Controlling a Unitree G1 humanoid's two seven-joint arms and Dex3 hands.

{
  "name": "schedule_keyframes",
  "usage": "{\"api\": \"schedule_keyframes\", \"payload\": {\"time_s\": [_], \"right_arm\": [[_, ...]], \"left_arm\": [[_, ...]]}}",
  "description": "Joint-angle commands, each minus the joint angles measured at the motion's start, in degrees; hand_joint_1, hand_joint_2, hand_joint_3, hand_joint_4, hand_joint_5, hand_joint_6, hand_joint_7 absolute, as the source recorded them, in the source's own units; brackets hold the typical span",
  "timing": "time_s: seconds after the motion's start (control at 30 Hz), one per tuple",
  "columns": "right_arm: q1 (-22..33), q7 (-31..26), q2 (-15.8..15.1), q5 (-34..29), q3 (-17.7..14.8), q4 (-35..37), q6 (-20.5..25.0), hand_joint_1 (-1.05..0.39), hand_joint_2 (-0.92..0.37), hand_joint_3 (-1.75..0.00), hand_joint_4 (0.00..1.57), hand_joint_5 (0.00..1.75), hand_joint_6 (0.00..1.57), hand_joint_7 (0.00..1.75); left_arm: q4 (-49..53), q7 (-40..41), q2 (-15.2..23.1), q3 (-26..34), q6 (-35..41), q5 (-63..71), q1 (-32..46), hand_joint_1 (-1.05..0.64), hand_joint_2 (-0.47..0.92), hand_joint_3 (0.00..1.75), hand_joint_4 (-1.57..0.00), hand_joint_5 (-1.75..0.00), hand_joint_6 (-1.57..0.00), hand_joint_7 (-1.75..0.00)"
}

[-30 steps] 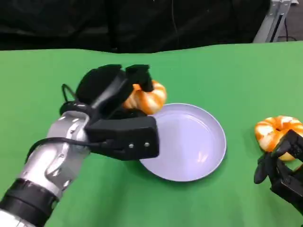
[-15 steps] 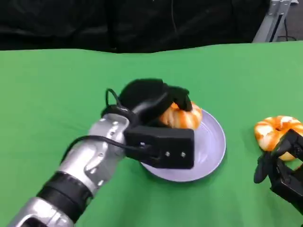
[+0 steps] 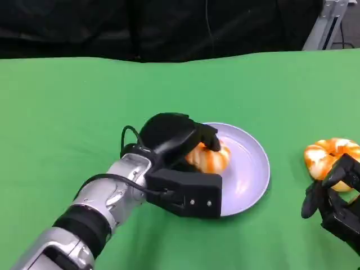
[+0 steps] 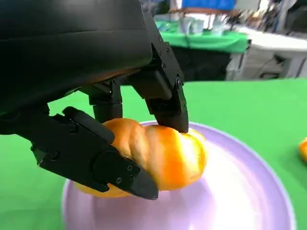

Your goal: Grasp the bread from the table and place it into the plate.

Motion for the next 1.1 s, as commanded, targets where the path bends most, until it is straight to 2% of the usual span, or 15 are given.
{"api": "schedule_keyframes", "payload": {"time_s": [0.03,0.07,0.1,0.13,0.17,0.2,0.27,0.47,0.7,0.83,0.93,0.97,1.0,1.07,1.1], "right_arm": [[0.35,-0.29,-0.49,0.51,-0.34,-0.83,0.04,-0.07,-0.61,-1.12,0.81,1.75,0.7,1.61],[0.34,-0.29,-0.49,0.51,-0.34,-0.84,0.05,-0.08,-0.61,-1.12,0.81,1.75,0.7,1.61],[0.34,-0.3,-0.48,0.49,-0.33,-0.84,0.01,-0.07,-0.61,-1.12,0.81,1.75,0.7,1.61],[0.29,-0.27,-0.46,0.49,-0.34,-0.78,-0.07,-0.08,-0.61,-1.12,0.81,1.75,0.7,1.61],[0.26,-0.29,-0.44,0.5,-0.35,-0.76,-0.09,-0.08,-0.6,-1.12,0.81,1.75,0.7,1.61],[0.25,-0.35,-0.42,0.51,-0.36,-0.79,-0.08,-0.08,-0.6,-1.12,0.81,1.75,0.7,1.61],[0.23,-0.37,-0.38,0.48,-0.35,-0.75,-0.15,-0.09,-0.6,-1.12,0.81,1.75,0.7,1.61],[0.39,-0.55,-0.41,0.41,-0.25,-1.04,0.04,-0.1,-0.6,-1.12,0.81,1.75,0.7,1.6],[0.32,-0.17,-0.46,0.8,-0.37,-0.91,0.09,-0.09,-0.61,-1.11,0.81,1.75,0.7,1.6],[0.27,-0.17,-0.33,0.63,-0.29,-0.74,-0.22,-0.08,-0.61,-1.12,0.81,1.75,0.71,1.59],[0.12,0.0,-0.21,0.86,-0.33,-0.56,-0.28,-0.07,-0.62,-1.13,0.8,1.75,0.7,1.6],[0.11,-0.1,-0.22,0.75,-0.27,-0.65,-0.25,-0.07,-0.62,-1.13,0.8,1.75,0.7,1.6],[0.1,-0.27,-0.25,0.61,-0.22,-0.75,-0.16,-0.07,-0.62,-1.13,0.8,1.75,0.7,1.61],[-0.01,-0.37,-0.3,0.49,-0.19,-0.72,-0.15,-0.07,-0.61,-1.13,0.81,1.75,0.7,1.61],[-0.06,-0.3,-0.33,0.51,-0.21,-0.63,-0.19,-0.07,-0.61,-1.13,0.81,1.75,0.7,1.61]], "left_arm": [[-1.99,1.14,1.56,-0.16,-0.31,0.79,-0.64,-0.34,0.92,0.23,-0.74,-1.03,-1.01,-0.22],[-2.66,0.8,1.75,-0.01,-0.37,0.6,-0.36,-0.6,0.92,0.32,-0.71,-0.57,-0.89,-0.1],[-3.56,0.37,1.93,0.11,-0.19,0.45,0.0,-0.69,0.92,0.35,-0.73,-0.35,-0.85,-0.05],[-4.92,-0.71,2.14,0.27,0.37,0.16,0.43,-0.78,0.92,0.39,-0.69,-0.21,-0.79,-0.03],[-5.97,-1.56,2.3,0.36,0.88,-0.03,0.76,-0.92,0.92,0.44,-0.56,-0.09,-0.66,-0.01],[-7.03,-2.43,2.45,0.47,1.36,-0.26,1.13,-0.97,0.92,0.47,-0.5,-0.04,-0.61,-0.01],[-8.64,-3.83,2.73,0.68,1.98,-0.66,1.83,-1.03,0.92,0.49,-0.32,-0.01,-0.48,0.0],[-10.51,-5.64,3.28,0.64,3.2,-0.29,2.93,-1.05,0.92,0.53,-0.09,0.0,-0.34,0.0],[-12.7,-6.66,3.82,1.25,3.59,-1.04,3.85,-1.05,0.92,0.57,-0.04,0.0,-0.3,0.0],[-16.76,-8.39,4.34,4.38,2.28,-5.52,6.28,-1.05,0.92,0.48,-0.12,-0.03,-0.34,-0.01],[-19.97,-9.1,4.4,7.57,0.47,-10.34,8.78,-0.9,0.92,0.41,-0.24,-0.07,-0.4,-0.03],[-21.07,-9.13,4.2,8.91,-0.19,-12.31,9.84,-0.75,0.92,0.36,-0.35,-0.11,-0.46,-0.05],[-22.48,-10.01,3.59,10.91,-0.9,-16.0,11.29,-0.53,0.92,0.29,-0.48,-0.14,-0.56,-0.07],[-24.17,-12.22,2.58,14.1,-2.89,-22.81,13.43,-0.21,0.92,0.27,-0.67,-0.19,-0.72,-0.11],[-24.68,-13.34,2.43,15.06,-3.56,-25.07,14.07,-0.14,0.92,0.29,-0.73,-0.22,-0.76,-0.12]]}}
